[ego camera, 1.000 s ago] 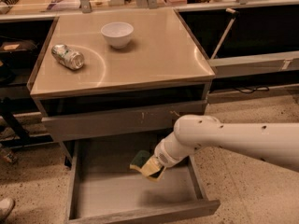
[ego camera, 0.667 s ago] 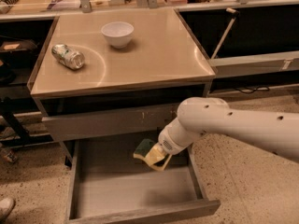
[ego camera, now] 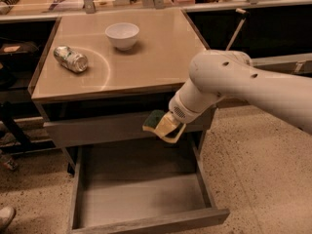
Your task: Pick sponge from middle drawer and place on counter
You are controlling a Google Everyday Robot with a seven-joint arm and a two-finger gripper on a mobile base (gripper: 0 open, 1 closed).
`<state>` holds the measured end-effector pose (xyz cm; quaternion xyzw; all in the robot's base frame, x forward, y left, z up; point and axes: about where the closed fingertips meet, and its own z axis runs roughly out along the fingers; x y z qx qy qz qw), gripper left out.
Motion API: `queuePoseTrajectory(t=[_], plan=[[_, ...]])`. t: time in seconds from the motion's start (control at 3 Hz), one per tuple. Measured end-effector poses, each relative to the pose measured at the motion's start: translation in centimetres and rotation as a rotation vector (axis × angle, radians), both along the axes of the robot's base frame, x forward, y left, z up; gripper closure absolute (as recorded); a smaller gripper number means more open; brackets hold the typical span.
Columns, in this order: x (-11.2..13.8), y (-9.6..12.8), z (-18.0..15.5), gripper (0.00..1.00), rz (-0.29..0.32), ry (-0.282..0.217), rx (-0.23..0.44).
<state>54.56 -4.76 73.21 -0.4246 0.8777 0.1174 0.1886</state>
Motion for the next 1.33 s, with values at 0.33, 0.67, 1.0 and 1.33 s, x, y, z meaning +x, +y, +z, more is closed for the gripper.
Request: queuePoseTrajectory(t=[0.33, 0.67, 1.0, 1.33], plan=[[0.1, 0.0, 0.2, 1.00, 0.000, -0.001, 0.000], [-0.1, -0.2, 0.3, 1.00, -0.009, 0.000, 0.003], [-0.3, -2.5, 3.3, 1.00, -0.075, -0.057, 0.008], [0.8, -5.2, 7.9, 1.00, -0.132, -0.131, 0.002]])
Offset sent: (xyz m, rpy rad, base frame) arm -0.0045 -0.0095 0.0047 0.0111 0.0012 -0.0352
